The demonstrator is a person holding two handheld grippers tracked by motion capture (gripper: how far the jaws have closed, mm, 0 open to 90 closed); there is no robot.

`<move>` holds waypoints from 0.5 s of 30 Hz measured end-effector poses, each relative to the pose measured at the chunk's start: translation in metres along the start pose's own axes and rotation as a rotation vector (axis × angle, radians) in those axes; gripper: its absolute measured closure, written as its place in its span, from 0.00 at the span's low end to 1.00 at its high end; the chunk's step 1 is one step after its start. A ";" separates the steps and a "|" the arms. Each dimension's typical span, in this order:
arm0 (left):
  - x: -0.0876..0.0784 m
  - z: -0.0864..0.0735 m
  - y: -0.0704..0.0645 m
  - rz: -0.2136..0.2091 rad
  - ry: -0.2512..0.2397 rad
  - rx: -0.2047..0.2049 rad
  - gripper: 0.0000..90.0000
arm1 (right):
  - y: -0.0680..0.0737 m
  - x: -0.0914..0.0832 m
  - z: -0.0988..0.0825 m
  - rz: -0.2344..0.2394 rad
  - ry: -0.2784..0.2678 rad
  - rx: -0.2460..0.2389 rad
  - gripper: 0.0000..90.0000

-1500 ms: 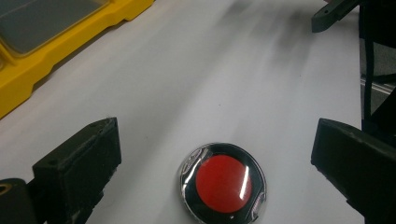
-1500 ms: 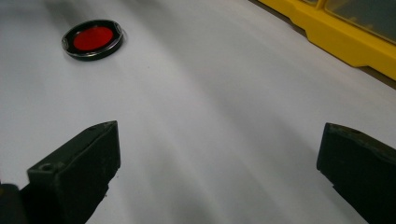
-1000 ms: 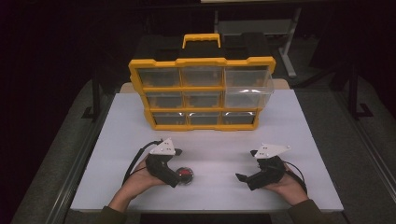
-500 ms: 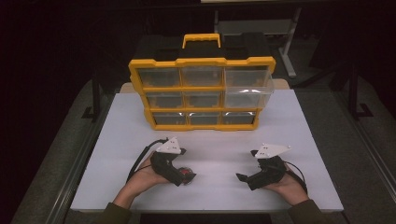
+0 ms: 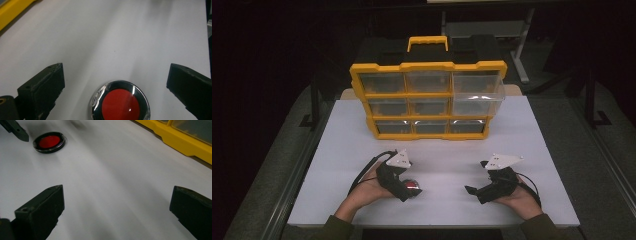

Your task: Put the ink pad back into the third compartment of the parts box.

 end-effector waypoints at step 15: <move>0.003 -0.011 -0.006 -0.015 0.113 0.044 0.01 | 0.000 0.001 0.000 0.003 0.002 -0.001 0.00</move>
Point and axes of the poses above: each handheld gripper's, and its own axes: x roughly forward along the jaws, z roughly out of its top, y roughly to its left, the point moved 6 cm from there along x, roughly forward along the jaws, and after that the axes turned 7 degrees about -y, right-handed, at the moved point
